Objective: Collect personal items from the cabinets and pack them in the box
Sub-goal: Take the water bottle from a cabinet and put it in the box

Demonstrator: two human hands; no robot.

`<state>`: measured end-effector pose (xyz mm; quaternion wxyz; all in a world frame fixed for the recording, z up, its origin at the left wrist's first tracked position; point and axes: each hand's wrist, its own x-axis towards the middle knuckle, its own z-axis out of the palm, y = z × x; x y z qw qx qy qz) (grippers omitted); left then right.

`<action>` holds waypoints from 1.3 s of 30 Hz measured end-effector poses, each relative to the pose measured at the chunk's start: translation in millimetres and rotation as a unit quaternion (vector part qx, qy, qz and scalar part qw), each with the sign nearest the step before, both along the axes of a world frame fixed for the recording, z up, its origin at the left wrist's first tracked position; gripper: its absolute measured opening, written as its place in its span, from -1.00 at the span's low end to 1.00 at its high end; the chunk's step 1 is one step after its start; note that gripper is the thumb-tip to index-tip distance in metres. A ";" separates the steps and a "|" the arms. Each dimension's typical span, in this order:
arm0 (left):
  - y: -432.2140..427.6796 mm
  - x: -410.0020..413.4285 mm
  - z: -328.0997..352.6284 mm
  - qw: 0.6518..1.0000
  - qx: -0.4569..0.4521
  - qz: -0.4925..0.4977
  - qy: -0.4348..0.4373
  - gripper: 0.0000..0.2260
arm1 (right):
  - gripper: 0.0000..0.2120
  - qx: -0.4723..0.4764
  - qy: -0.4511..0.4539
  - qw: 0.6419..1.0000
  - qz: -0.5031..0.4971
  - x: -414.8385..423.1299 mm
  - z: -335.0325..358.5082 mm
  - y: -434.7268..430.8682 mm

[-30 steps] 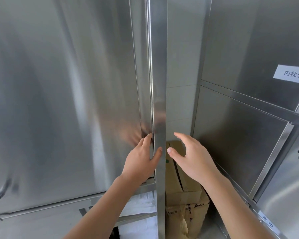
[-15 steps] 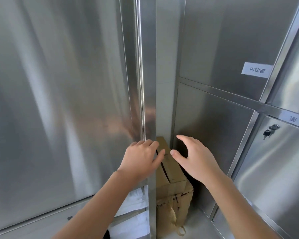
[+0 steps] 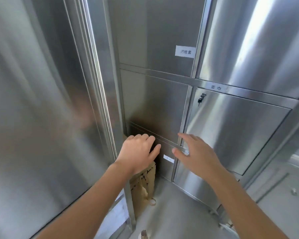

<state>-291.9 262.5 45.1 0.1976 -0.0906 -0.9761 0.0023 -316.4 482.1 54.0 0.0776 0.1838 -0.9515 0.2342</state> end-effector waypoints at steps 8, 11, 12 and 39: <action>127.2 -6.5 16.3 0.985 -0.008 -0.169 -0.022 -0.59 | -0.39 0.028 -0.001 0.984 -0.178 74.9 10.2 120.1; 174.4 -3.3 31.3 0.977 -0.005 -0.213 -0.001 -0.56 | -0.36 0.023 0.005 0.973 -0.231 97.6 20.5 166.0; 188.1 -2.0 36.1 0.975 -0.002 -0.222 0.006 -0.56 | -0.36 0.025 0.009 0.970 -0.241 103.1 24.0 179.5; 479.2 34.0 25.7 0.923 0.037 -0.383 -0.031 -0.63 | -0.50 0.024 0.032 0.918 -0.395 202.5 22.7 433.5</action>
